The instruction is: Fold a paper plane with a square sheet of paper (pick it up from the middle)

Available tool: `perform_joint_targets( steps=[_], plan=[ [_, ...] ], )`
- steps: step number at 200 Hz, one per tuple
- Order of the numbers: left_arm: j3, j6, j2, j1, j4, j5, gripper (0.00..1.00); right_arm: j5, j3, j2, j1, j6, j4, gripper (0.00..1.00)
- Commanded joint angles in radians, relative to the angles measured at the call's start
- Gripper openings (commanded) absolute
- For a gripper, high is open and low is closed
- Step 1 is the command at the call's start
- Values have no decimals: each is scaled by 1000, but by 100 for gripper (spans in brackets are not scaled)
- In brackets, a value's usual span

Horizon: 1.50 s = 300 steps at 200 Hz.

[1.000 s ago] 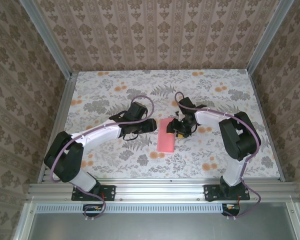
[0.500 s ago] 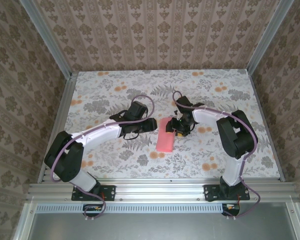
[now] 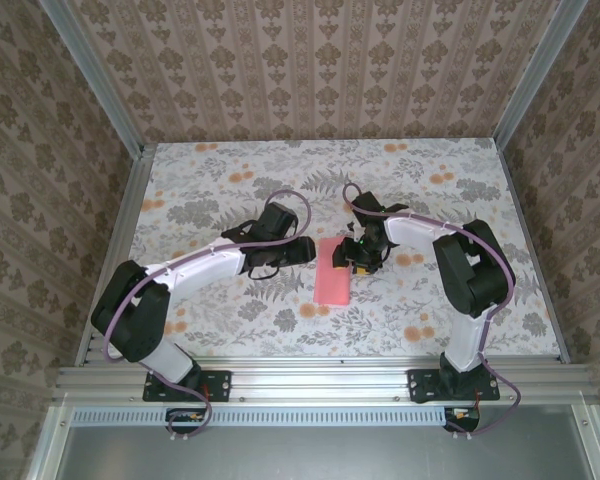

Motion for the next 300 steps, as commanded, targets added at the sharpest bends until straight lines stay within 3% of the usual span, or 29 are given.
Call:
perform_joint_targets(
  steps=[1,207,300],
  plan=[
    [31,18,17,-7,1,13,59,-12,32,25,6,14,-27,57],
    [30,13,34,-9,13,19,56,60,43,42,18,95,-28,57],
    [32,13,42,-10,15,20,55,55,66,60,36,18,-70,57]
  ],
)
